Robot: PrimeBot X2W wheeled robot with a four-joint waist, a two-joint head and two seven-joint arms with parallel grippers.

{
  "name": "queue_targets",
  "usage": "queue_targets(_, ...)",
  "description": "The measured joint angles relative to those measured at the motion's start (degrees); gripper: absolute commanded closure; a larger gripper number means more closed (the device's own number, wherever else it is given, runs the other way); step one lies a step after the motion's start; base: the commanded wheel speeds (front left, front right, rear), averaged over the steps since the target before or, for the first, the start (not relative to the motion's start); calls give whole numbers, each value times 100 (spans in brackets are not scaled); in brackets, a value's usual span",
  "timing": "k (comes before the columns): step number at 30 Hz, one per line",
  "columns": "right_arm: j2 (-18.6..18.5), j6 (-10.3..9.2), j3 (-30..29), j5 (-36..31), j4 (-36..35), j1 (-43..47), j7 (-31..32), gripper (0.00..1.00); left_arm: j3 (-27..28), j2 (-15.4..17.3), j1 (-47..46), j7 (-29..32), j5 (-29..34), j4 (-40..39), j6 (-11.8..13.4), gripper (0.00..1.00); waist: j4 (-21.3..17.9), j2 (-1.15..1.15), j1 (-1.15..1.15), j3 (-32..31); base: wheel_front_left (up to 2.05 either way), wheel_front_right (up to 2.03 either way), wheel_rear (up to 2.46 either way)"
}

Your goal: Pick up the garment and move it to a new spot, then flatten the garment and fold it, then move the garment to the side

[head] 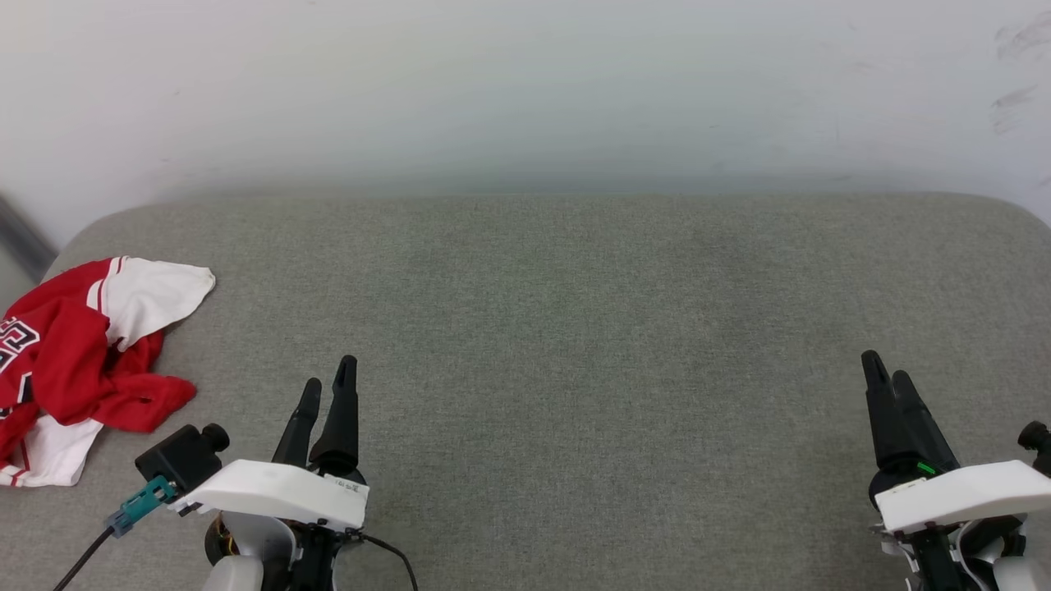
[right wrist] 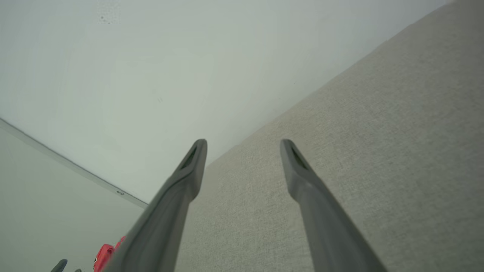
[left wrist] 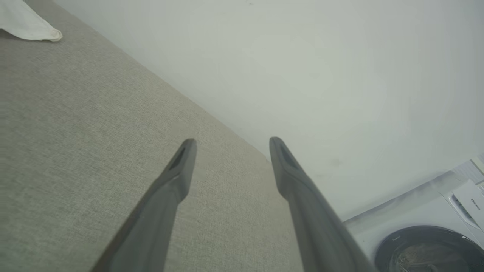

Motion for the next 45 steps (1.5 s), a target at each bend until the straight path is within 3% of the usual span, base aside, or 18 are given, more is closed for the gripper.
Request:
queue_targets(24,-108,0,166,-2250,-157,-1,-212,0,-563,479,-114,-437,2087,-40,549,0,31,0,0,-20,0,0,0)
queue_targets(45,-107,1,151,-3432,-185,-26,-367,0,-989,600,-187,-727,3217,4,824,0,37,0,0,-12,0,0,0)
